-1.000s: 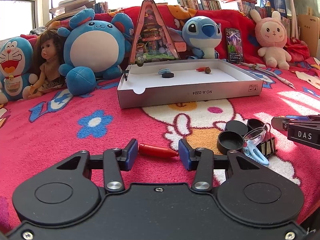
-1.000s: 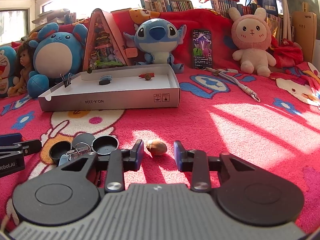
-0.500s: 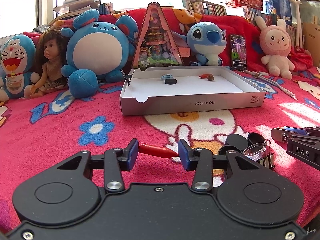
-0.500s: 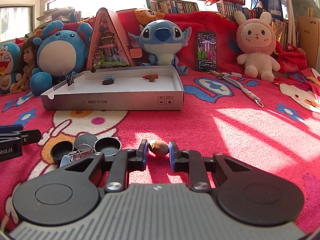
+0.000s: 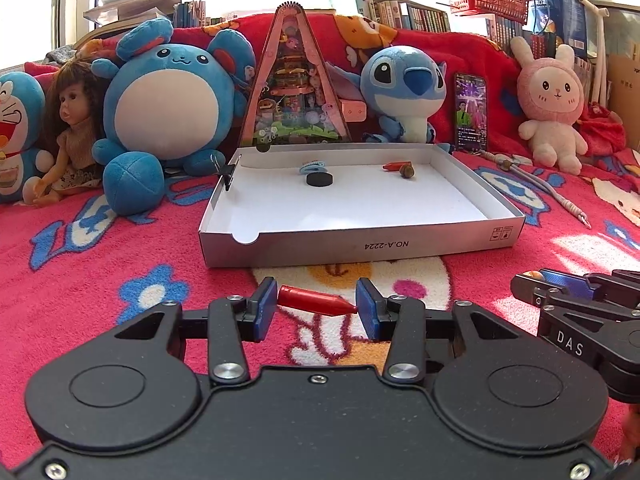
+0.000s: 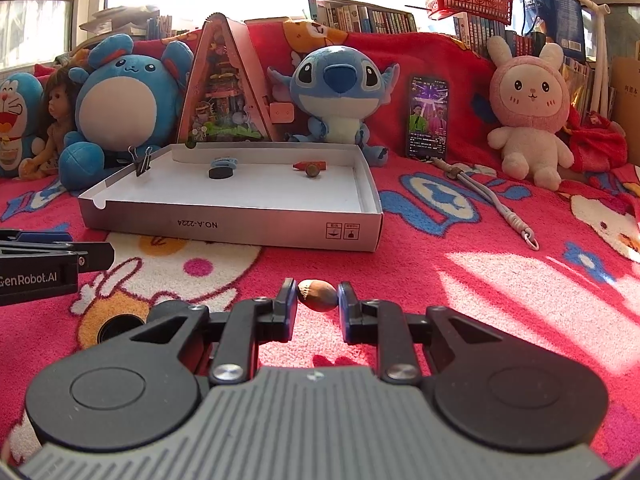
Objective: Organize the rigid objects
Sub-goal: 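Carry the red crayon and brown nut in both tools over the white box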
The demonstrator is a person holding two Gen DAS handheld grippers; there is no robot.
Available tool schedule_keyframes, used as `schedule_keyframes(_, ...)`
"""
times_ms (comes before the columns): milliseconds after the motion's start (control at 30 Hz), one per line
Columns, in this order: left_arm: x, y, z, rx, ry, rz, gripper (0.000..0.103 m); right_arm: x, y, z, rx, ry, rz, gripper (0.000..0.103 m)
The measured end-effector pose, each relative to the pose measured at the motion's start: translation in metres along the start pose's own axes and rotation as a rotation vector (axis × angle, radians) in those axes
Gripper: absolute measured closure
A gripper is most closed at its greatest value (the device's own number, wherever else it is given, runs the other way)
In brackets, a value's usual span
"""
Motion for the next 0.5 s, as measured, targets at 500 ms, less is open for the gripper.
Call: schedule_keyframes(500,-0.052,-0.008,0.035,0.034,0.002,-0.028,0.062,-0.037,-0.002,0.024,-0.056,0.005,0.032,0.077)
Point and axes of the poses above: each gripper's, at about its wrist camera, not at the fingertips, and z roughly the way its jaws point, y to its left, x to its underside, the point moved 6 cm from there along z, roughly the way its jaws point, and after that the axes turned 4 degrees about -x, right-handed, at the moved point
